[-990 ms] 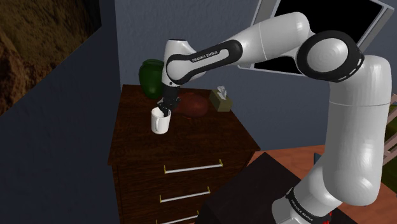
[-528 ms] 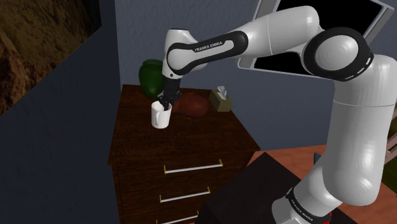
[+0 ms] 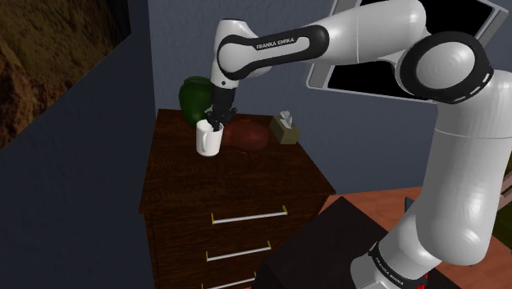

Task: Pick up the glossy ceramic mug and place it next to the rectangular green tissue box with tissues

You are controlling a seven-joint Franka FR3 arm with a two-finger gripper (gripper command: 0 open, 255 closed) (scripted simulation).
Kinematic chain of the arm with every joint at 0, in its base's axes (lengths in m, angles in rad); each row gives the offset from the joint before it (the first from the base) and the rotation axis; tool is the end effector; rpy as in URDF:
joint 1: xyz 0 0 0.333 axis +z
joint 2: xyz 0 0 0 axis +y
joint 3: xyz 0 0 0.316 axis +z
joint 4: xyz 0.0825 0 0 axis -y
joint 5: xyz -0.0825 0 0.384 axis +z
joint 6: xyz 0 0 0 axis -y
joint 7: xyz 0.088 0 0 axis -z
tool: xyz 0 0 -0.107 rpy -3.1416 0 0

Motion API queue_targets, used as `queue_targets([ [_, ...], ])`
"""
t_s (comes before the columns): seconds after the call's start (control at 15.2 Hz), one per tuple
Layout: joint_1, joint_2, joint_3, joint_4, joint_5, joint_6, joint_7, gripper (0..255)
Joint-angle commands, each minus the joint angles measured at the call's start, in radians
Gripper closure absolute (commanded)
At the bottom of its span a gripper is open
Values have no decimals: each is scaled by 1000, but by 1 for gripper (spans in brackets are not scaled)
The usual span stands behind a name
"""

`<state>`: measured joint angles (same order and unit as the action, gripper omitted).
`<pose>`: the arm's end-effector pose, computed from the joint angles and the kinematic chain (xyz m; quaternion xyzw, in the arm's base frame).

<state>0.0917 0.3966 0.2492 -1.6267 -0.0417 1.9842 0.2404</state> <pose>0.6313 0.2017 0.3954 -0.9982 -0.0502 0.0210 0.0238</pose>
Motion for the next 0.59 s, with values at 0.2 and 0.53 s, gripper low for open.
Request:
queue_targets([
  [0.2,1,-16,2,47,4,-62,1,255],
  [0.53,1,-28,4,96,7,-124,1,255],
])
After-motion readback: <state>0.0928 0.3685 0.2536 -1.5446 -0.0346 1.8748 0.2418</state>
